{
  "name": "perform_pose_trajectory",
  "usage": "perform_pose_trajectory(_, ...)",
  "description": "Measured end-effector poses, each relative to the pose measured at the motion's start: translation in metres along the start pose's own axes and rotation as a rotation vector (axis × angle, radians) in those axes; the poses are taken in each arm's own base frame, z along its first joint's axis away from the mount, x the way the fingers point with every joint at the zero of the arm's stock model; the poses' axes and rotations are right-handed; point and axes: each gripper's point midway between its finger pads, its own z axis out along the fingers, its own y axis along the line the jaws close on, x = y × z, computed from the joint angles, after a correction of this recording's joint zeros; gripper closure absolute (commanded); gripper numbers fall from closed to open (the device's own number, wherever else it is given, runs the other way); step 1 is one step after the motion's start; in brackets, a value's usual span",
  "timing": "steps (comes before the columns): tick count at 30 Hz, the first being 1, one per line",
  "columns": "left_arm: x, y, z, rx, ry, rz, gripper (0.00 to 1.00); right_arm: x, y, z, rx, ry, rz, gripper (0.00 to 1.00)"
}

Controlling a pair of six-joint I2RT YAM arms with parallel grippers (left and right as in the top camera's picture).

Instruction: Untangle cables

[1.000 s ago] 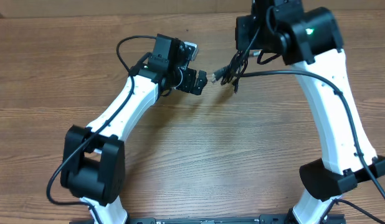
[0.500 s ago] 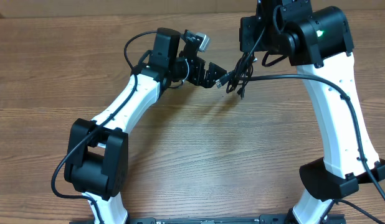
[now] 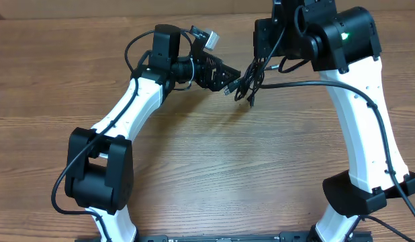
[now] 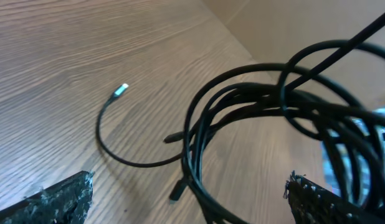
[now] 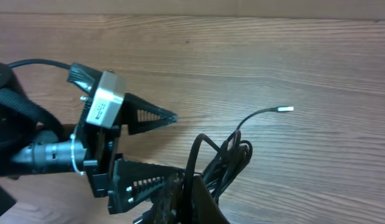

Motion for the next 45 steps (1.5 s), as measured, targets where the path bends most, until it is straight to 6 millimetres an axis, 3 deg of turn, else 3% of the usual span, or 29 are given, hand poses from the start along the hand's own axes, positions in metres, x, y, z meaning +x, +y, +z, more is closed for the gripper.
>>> perform_pose_trajectory(16,0.028,-0.002,0.02,0.223,0.047,-0.032,0.0,-0.002,0.02,-0.001,-0.113,0.0,-0.002,0.96)
perform_pose_trajectory(24,0.024,-0.025,0.025,0.318,0.041,0.031,0.0,-0.008,0.031,-0.003,-0.174,-0.018,-0.007,0.96)
perform_pose_trajectory(26,0.026,-0.03,0.027,0.335,0.049,0.033,0.1,-0.007,0.032,-0.003,-0.178,-0.016,-0.007,0.96)
perform_pose_trajectory(28,0.028,-0.035,0.03,0.347,0.056,0.035,0.36,-0.007,0.032,-0.003,-0.182,-0.016,-0.007,0.96)
perform_pose_trajectory(31,0.03,-0.039,0.035,0.353,0.065,0.033,0.68,-0.007,0.033,-0.003,-0.185,-0.016,-0.008,0.96)
perform_pose_trajectory(34,0.033,-0.037,0.037,0.335,0.076,0.007,0.83,-0.008,0.033,-0.003,-0.187,-0.017,-0.008,0.96)
perform_pose_trajectory(39,0.032,-0.026,0.038,0.279,0.07,-0.012,0.94,-0.008,0.034,-0.003,-0.189,-0.02,-0.008,0.96)
perform_pose_trajectory(45,0.034,-0.005,0.036,0.182,0.072,-0.068,0.71,-0.009,0.033,-0.003,-0.183,-0.021,-0.008,0.96)
